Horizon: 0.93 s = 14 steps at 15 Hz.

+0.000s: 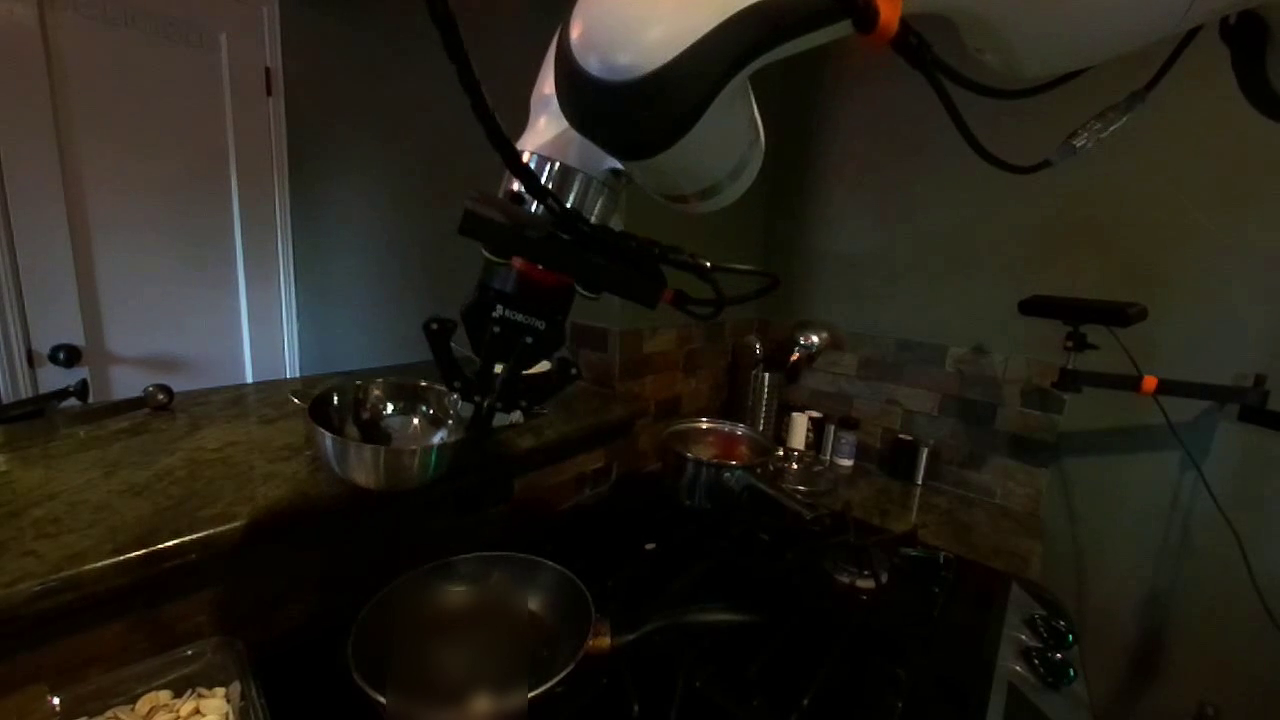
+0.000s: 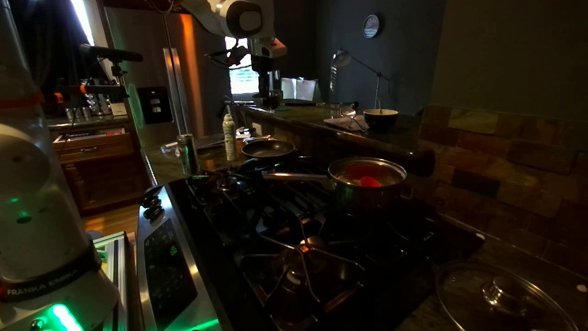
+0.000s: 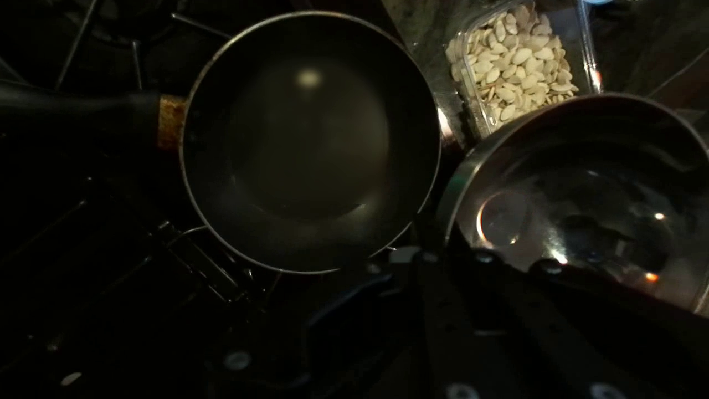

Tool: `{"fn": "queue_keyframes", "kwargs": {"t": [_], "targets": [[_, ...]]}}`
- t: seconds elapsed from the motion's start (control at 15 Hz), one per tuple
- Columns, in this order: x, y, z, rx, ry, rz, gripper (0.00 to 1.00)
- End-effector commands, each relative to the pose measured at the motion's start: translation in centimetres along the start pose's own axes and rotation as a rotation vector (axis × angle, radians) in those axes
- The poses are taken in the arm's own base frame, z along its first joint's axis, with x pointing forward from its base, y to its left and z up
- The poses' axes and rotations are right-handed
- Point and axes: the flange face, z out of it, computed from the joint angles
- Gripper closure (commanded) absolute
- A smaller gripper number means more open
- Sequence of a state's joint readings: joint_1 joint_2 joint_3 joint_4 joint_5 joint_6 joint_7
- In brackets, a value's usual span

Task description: Remove the silver bowl from the black pan and put it on the countertop then pick up the silver spoon and put it in the pot.

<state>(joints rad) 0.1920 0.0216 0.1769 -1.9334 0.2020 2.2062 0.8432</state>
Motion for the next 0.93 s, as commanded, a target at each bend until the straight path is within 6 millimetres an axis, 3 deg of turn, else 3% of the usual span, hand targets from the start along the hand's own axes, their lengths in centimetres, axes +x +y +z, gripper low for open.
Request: {"fn": "queue_keyframes", "kwargs": {"t": [0.0,0.13,0.27,0.53,0.67,0.87], "targets": [[-0.1,0.1,0.2,-0.006,-0.004,0.000,0.97],[0.3,0.0,1.1,-0.025,0.030,0.073,0.99],[2.3,-1.5,0.9,0.010,0.033,0.212,0.99],[8.1,-4.3,0.2,0.071,0.123,0.402,0.99],[10.4,-5.8,1.0,0.077,0.157,0.505,0.99],[11.9,-8.4,2.9,0.087,0.254,0.634,0.99]]}}
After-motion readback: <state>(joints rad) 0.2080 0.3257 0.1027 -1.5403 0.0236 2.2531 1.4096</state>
